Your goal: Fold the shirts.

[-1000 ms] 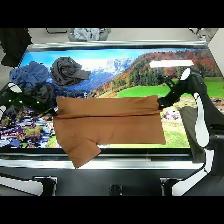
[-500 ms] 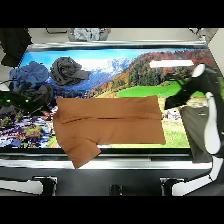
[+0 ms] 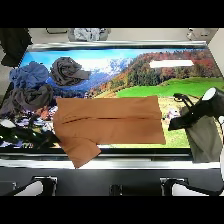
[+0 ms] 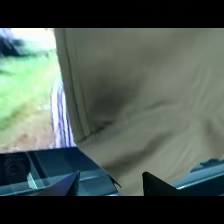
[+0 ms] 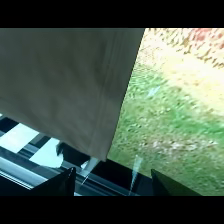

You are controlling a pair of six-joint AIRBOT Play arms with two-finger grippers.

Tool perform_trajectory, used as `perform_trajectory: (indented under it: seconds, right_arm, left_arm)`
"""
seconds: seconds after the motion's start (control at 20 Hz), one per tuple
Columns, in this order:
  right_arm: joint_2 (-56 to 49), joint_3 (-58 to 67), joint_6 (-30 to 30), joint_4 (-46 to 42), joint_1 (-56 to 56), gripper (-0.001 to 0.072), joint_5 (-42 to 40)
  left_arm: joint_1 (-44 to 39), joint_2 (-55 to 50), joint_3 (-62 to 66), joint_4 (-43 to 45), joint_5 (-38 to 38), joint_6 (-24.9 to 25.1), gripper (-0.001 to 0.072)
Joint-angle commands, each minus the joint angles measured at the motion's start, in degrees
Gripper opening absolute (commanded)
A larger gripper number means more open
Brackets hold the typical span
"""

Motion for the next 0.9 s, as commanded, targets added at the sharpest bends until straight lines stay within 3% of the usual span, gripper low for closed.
perform_trajectory:
  seconds: [0.0, 0.35, 0.4, 0.55, 0.65, 0.85]
  right_arm:
    - [2.2, -5.2, -1.8, 0.2, -0.2, 0.0562, -1.1]
    - [2.3, -6.1, -2.9, -2.5, -0.3, 0.0563, -1.4]
    - [2.3, -6.5, -2.9, -2.5, -0.3, 0.0563, -1.5]
    - [2.4, -9.3, -2.9, -1.9, -0.3, 0.0577, -1.6]
    - [2.4, -11.8, -2.7, -1.1, -0.3, 0.0609, -2.7]
    - [2.4, -16.7, -1.0, 5.3, -0.3, 0.0607, -9.0]
  left_arm:
    - [-3.6, 2.4, -9.5, -2.7, 4.1, 1.7, 0.0470]
    - [-6.5, 2.4, -10.7, -6.2, 9.3, -1.2, 0.0447]
    - [-7.7, 2.4, -10.8, -6.1, 10.7, -2.4, 0.0384]
    - [-9.7, 2.5, -10.8, -6.1, 12.0, -3.2, 0.0029]
    - [-9.7, 2.6, -10.7, -6.1, 12.0, -3.1, 0.0027]
    - [-9.7, 2.8, -10.7, -6.1, 11.9, -2.0, 0.0026]
